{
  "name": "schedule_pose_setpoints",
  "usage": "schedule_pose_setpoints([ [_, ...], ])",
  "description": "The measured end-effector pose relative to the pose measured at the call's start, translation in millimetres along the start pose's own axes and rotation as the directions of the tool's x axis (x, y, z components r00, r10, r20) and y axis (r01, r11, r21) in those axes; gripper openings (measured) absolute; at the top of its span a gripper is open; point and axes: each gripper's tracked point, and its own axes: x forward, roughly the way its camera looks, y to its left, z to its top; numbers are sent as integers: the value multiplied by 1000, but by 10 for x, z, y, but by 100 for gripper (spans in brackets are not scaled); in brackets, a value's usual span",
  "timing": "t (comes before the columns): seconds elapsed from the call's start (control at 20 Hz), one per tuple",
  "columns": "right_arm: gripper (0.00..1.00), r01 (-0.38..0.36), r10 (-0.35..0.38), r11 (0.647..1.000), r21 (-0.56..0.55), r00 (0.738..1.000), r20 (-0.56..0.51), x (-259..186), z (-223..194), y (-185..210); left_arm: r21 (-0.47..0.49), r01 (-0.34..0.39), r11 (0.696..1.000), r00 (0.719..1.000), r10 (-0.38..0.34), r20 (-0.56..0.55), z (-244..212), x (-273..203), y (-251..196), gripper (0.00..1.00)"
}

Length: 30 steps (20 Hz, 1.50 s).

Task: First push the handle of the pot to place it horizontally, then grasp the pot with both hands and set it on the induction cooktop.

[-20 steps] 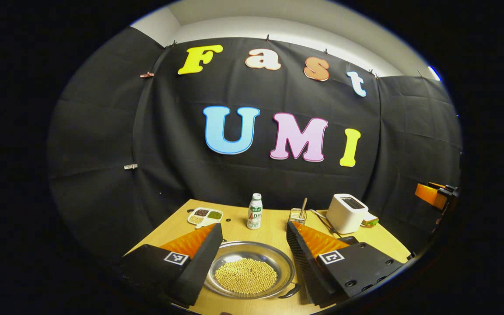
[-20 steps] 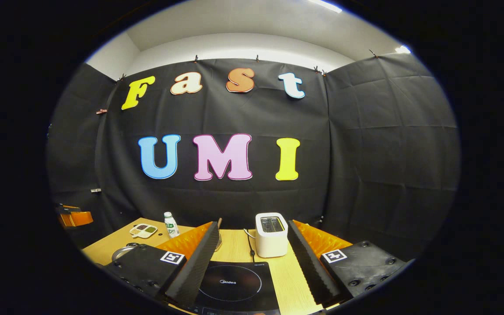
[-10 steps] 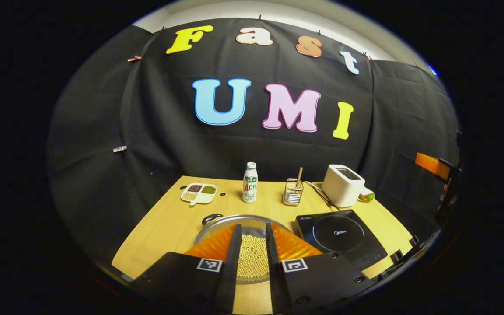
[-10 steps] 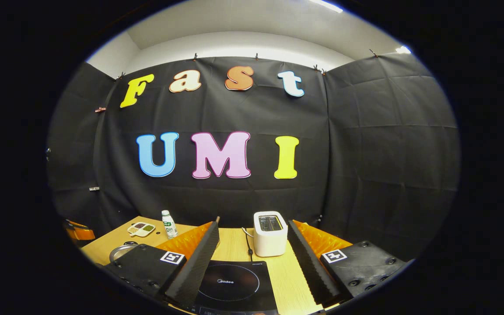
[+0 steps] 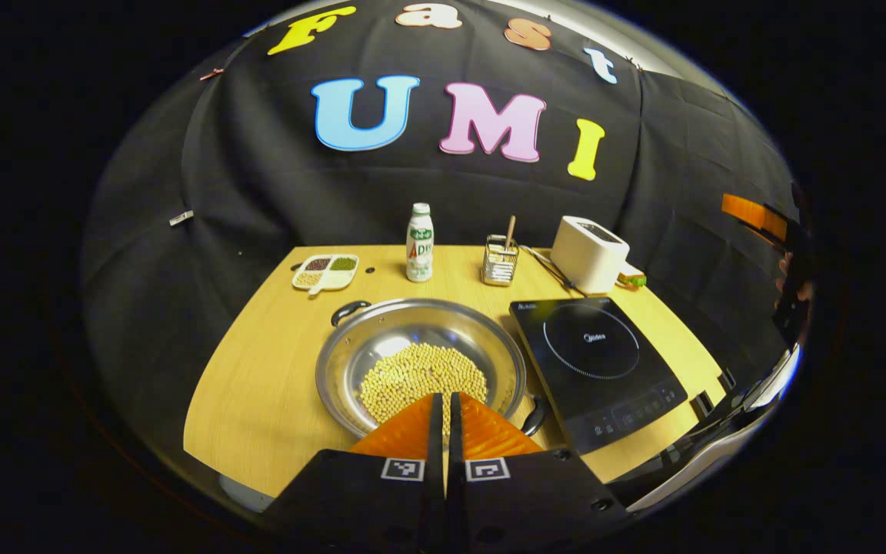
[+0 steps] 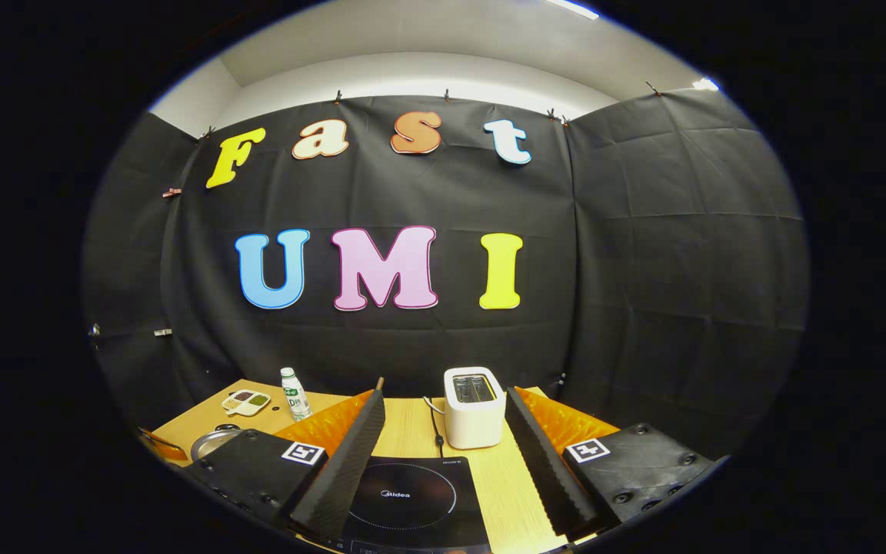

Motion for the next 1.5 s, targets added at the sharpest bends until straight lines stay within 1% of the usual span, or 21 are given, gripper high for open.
schedule_pose_setpoints([
  [0.05, 98, 2, -2, 1000, 0, 1000, -1, 13, -12, -6, 16, -5, 1000, 999, 5, -39, -105, 32, 12, 5],
  [0.3, 98, 12, -12, 1000, 8, 1000, -10, 52, -58, -40, 70, 60, 996, 985, -47, -165, -576, 190, -79, 5],
  [0.45, 98, 22, -22, 1000, 9, 1000, -17, 45, -98, -83, 62, 91, 994, 974, -76, -212, -723, 263, -175, 5],
  [0.6, 98, 33, -33, 999, 14, 999, -28, 28, -140, -132, 88, 115, 989, 963, -90, -253, -844, 363, -229, 5],
  [0.75, 98, 48, -47, 999, 26, 998, -37, -19, -179, -200, 111, 134, 985, 944, -92, -317, -984, 447, -297, 5],
  [0.9, 98, 66, -64, 997, 32, 997, -49, -72, -235, -274, 134, 169, 976, 927, -112, -359, -1050, 538, -438, 5],
  [1.15, 98, 100, -96, 994, 46, 993, -74, -163, -331, -438, 160, 224, 961, 909, -147, -391, -1052, 725, -665, 5],
  [1.3, 97, 110, -107, 993, 40, 991, -79, -179, -361, -519, 136, 238, 962, 900, -166, -402, -1040, 813, -756, 5],
  [1.5, 97, 124, -120, 991, 44, 989, -84, -180, -380, -604, 105, 237, 966, 898, -177, -402, -980, 882, -824, 5],
])
